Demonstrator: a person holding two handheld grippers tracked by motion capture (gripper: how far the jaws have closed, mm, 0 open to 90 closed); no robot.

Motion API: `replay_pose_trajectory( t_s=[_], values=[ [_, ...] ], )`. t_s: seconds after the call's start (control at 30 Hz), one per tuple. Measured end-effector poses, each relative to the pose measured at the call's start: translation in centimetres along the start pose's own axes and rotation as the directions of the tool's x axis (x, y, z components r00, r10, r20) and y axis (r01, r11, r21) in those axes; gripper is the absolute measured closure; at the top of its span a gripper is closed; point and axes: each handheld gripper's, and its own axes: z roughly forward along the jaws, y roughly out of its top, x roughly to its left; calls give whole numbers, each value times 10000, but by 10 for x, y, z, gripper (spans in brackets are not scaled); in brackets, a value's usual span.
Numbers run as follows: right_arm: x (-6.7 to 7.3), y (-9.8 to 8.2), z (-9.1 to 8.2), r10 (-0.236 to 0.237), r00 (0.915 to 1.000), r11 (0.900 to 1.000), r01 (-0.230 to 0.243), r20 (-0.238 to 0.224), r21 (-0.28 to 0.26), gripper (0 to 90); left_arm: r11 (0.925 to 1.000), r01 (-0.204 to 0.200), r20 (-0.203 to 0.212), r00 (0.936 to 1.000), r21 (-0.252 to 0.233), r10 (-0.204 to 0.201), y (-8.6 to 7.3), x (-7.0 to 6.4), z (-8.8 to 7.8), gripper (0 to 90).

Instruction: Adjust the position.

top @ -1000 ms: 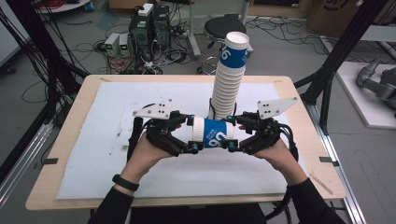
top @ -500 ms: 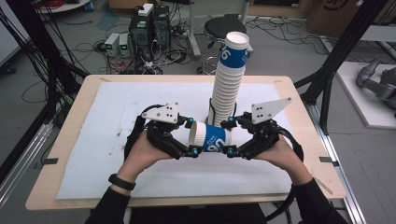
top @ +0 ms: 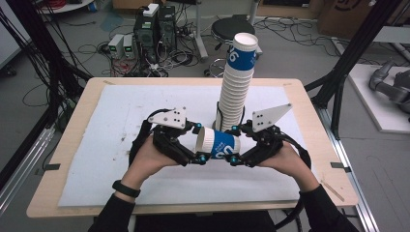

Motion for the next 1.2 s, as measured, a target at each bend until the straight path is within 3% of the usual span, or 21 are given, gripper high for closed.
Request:
replay_pose_trajectory(
  t_s=[0.23,0.4,0.5,0.63,0.8,1.03,1.13,1.2],
  values=[
    [-1,-2,0,-66,9995,9999,62,-306,-121,300,9991,52,148,9999,-429,-45,1,0,-2,210],
    [-3,-3,-1,77,9991,9981,-103,-428,-609,301,9922,311,180,9994,-1209,-292,0,1,-4,155],
    [-4,-3,-5,167,9989,9924,-219,-436,-1215,302,9858,513,299,9984,-1597,-471,-1,2,-5,129],
    [-5,-4,-13,323,9988,9789,-392,-374,-2006,303,9681,822,474,9962,-2369,-730,-4,3,-5,113],
    [-5,-5,-16,569,9975,9591,-661,-414,-2752,303,9276,1263,868,9910,-3515,-1020,-8,5,-2,113],
    [-2,-4,-11,525,9979,9521,-616,-382,-2994,302,9133,1302,990,9901,-3860,-993,-7,3,0,125],
    [-1,-4,-9,477,9981,9519,-575,-400,-3010,302,9018,1466,1124,9876,-4065,-1099,-8,4,-2,148],
    [-1,-4,-7,425,9984,9509,-522,-383,-3050,302,9019,1425,1109,9882,-4077,-1060,-8,4,-3,165]
  ],
)
